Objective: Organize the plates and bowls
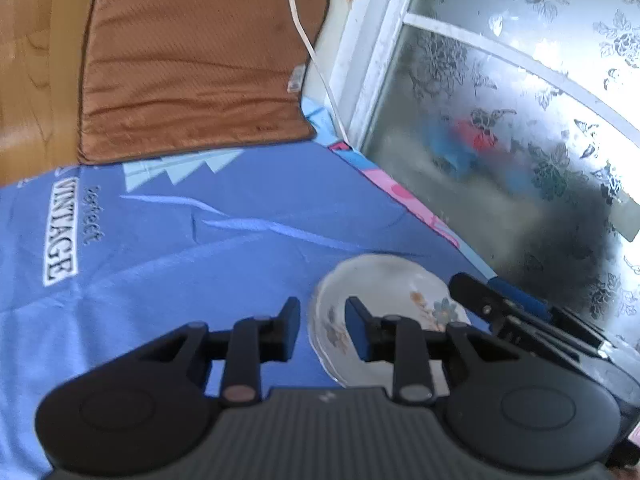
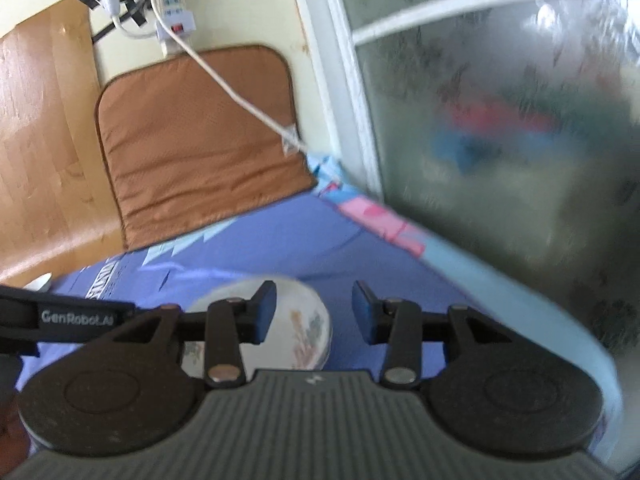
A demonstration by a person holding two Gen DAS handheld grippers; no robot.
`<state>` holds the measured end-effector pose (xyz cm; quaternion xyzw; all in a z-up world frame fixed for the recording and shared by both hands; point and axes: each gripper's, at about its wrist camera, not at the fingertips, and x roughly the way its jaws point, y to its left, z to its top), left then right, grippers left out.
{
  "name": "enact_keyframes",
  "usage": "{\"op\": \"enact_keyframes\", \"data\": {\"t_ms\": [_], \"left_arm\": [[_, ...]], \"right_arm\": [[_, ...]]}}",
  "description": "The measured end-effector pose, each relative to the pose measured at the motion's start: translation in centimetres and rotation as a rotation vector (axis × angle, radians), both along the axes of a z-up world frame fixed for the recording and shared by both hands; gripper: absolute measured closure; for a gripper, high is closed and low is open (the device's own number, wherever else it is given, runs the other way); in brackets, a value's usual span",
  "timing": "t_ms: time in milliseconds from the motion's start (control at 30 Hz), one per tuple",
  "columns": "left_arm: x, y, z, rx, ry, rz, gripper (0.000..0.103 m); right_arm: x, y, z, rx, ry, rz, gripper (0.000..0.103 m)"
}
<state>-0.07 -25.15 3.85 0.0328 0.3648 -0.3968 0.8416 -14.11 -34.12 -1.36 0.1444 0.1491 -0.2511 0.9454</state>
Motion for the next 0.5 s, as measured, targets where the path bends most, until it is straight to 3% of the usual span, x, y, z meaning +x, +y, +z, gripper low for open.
{"op": "enact_keyframes", "data": {"t_ms": [200,500], "left_arm": [[0.7,3.9,0.6,-0.036,-0.030,0.062,0.077],[2.3,13.5,-0.8,0.012,-0.073,0.240,0.077]], "right_arm": [[0.3,0.9,0.7,-0.022,-0.023,0.034,0.058],[3.3,5.7,0.8,-0.045,0.019,0.210,0.058]]}}
